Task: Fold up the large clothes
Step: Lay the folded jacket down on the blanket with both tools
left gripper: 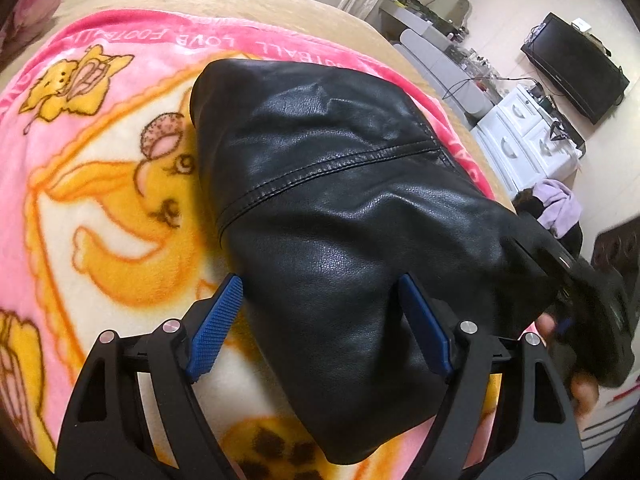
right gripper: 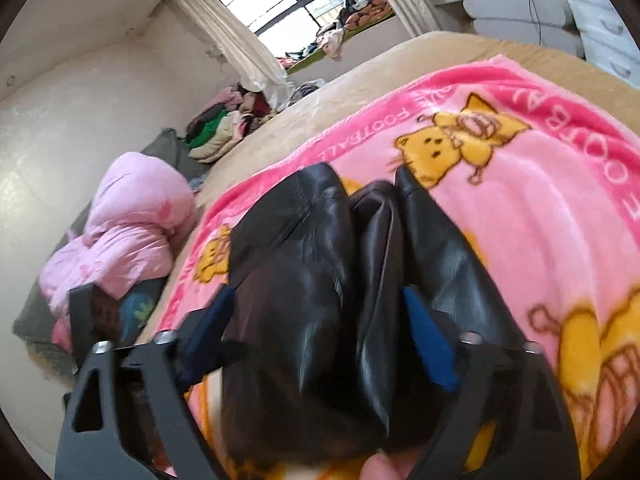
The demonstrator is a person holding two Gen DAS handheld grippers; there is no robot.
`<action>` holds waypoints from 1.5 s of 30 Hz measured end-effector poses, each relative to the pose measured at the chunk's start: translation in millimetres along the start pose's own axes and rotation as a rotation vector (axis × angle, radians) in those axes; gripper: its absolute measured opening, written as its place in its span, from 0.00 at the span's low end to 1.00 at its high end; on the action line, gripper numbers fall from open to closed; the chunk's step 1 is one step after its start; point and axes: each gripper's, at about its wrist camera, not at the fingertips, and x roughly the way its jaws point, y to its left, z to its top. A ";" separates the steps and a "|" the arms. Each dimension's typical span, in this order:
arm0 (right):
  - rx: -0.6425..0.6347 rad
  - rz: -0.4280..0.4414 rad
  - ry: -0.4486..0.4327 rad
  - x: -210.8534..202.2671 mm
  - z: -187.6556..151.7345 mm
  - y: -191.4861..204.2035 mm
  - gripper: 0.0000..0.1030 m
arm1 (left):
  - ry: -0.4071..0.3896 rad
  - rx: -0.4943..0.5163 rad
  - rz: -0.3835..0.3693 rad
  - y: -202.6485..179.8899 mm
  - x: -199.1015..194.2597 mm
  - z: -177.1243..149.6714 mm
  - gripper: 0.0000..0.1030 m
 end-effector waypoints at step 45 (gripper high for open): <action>0.121 0.045 0.021 -51.6 -26.8 -99.5 0.69 | 0.023 0.114 0.045 -29.3 18.4 -6.9 0.91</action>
